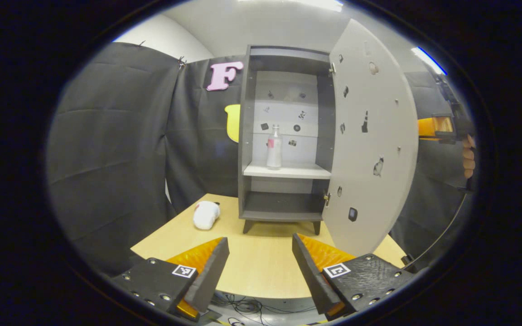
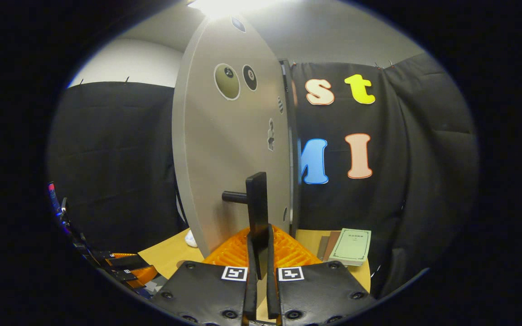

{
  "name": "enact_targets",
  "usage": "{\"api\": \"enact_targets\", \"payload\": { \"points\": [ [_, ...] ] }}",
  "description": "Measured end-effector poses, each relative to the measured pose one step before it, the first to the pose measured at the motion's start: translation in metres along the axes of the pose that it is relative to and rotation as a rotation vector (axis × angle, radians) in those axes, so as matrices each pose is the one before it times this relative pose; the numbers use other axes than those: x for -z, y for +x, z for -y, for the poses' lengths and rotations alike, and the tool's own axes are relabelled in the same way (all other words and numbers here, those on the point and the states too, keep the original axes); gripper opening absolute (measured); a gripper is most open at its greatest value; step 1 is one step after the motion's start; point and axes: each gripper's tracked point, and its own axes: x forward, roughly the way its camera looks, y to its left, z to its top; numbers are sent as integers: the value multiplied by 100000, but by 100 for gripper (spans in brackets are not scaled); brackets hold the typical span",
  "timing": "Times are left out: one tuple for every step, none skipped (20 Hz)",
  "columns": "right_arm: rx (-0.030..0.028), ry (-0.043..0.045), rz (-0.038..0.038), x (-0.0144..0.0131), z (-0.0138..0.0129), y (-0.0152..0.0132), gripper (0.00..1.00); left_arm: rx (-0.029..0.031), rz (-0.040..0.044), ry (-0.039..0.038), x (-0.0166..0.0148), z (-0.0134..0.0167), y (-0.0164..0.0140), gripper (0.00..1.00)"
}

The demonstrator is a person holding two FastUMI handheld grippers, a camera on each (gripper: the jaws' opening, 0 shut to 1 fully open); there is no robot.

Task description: Open the cabinet door with the right hand, grasp the bottle in the cabinet with the left hand and place it on the coaster, then close the cabinet door with the right hand.

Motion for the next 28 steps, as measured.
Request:
{"api": "enact_targets", "payload": {
  "points": [
    [2992,5,838,-158,577,120,10,191,-409,347,-19,-66,49,85],
    [2462,-407,-154,69,617,-103,10,137,394,816,-272,-56,64,85],
    [-172,307,-855,165,151,-38,10,41,625,985,-340,-34,-48,84],
    [-2910,1926,-1308,322,-585,-48,10,79,449,878,-337,-5,-16,86],
    [-2617,2383,-197,61,-852,-87,8,-115,140,573,89,75,-83,86],
    [-1246,736,99,18,-384,164,8,-309,-106,103,126,-10,-97,85],
    [513,-1918,393,-69,413,92,10,-434,-439,-456,268,-102,-96,85],
    [1740,-3561,780,-82,701,11,10,-302,-347,-751,66,-158,-22,85],
    [790,-2236,405,-168,555,82,10,-328,-433,-691,76,-139,101,85],
    [-569,1015,245,-177,207,77,10,-449,-551,-242,191,-231,-48,85],
    [-1100,2955,-393,276,-377,154,10,-327,-698,262,99,-251,234,85],
    [-1316,2925,-51,82,-216,52,10,-240,-677,510,281,-283,17,85],
    [-99,1314,167,42,57,-21,10,-66,-539,402,47,-180,194,85],
    [1092,-60,581,-21,143,-5,10,290,-34,227,-154,-110,224,85],
    [675,-286,348,77,-46,34,10,439,345,303,-316,-153,316,84],
    [153,154,110,3,0,15,10,249,570,712,-377,-246,466,84],
    [345,553,-101,49,74,3,10,-86,534,876,-539,-419,415,86],
    [811,996,-236,13,85,-51,10,222,829,748,-491,-407,363,86],
    [1226,1224,-296,57,30,19,10,648,1130,520,-666,-435,581,86],
    [1433,1605,-486,27,66,-84,10,1136,1031,489,-571,-384,757,86],
    [1376,1967,-688,-7,16,-113,10,1489,836,590,-463,-393,761,86],
    [1677,1769,-644,79,121,-70,10,1742,907,665,-262,-354,762,85],
    [1768,1095,-176,-12,141,-310,10,2078,587,554,-301,-272,1004,85],
    [1861,1025,443,-17,-21,-415,10,2304,253,342,-149,-240,992,86],
    [1354,1246,1108,17,-150,-1140,10,2684,183,196,-248,-211,1165,86],
    [1470,1319,1129,15,-47,-1017,7,2804,47,202,-88,-144,1282,85],
    [1962,1215,1116,20,153,-1018,10,2742,310,267,-375,-209,1282,85],
    [4849,649,1571,-39,665,-935,10,2730,629,325,-422,-142,1153,86]
  ]
}}
